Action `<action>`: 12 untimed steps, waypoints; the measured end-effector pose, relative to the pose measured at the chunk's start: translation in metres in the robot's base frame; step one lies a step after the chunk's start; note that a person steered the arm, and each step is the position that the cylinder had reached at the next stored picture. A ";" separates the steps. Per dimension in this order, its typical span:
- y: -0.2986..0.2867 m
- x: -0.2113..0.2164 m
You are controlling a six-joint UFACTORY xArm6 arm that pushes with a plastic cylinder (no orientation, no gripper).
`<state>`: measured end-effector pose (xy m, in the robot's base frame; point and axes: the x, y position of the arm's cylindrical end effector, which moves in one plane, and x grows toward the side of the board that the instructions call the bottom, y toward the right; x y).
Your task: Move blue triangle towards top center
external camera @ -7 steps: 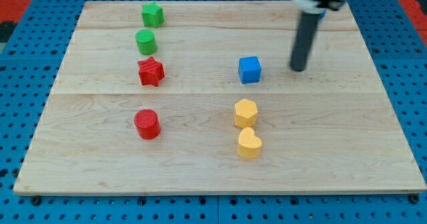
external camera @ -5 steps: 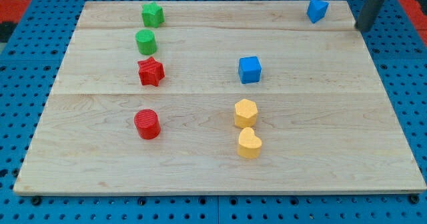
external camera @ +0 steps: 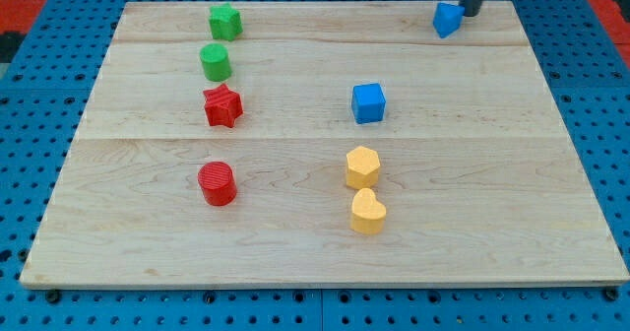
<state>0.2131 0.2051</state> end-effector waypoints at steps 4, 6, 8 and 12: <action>-0.051 0.009; -0.055 0.022; 0.038 0.011; -0.003 0.042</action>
<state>0.2550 0.2016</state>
